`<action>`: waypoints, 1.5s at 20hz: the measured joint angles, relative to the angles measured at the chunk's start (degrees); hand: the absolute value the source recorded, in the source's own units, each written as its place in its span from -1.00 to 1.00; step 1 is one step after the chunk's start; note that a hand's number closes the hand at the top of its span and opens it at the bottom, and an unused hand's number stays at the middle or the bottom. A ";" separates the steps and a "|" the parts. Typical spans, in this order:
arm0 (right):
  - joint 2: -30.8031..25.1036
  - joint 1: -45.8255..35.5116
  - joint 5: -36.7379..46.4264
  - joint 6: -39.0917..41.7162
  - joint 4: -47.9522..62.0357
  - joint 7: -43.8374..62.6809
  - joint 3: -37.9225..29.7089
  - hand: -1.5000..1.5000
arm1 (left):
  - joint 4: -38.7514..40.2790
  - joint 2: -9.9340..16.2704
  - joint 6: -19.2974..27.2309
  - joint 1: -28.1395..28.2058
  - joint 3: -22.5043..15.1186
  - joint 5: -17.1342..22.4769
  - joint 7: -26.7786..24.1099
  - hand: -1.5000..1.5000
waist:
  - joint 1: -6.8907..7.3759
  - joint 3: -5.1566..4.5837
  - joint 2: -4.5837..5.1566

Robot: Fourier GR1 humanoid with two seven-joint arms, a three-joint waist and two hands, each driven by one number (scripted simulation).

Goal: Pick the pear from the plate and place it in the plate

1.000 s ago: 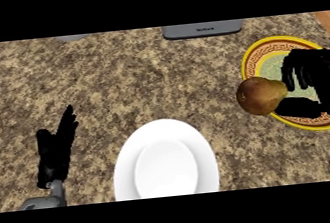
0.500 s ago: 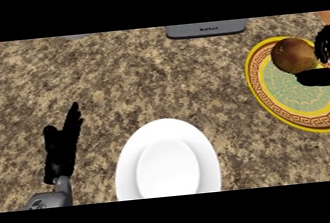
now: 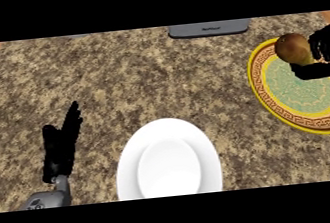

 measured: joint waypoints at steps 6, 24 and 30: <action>-0.94 -3.57 -0.03 6.75 13.49 -5.65 0.41 -1.00 | -2.07 -0.03 -0.39 0.59 -0.41 -0.16 1.42 0.00 | 0.42 0.02 0.09; -2.67 -9.27 -19.24 21.37 31.26 -30.66 -17.05 -1.00 | -1.69 0.06 -0.85 1.12 1.02 -0.08 1.03 0.00 | -0.67 0.07 -0.08; -5.90 -9.19 -23.67 28.89 37.46 -35.07 -21.01 -1.00 | -1.16 -0.64 -0.90 0.22 0.90 -0.32 1.18 0.00 | -0.16 0.06 0.09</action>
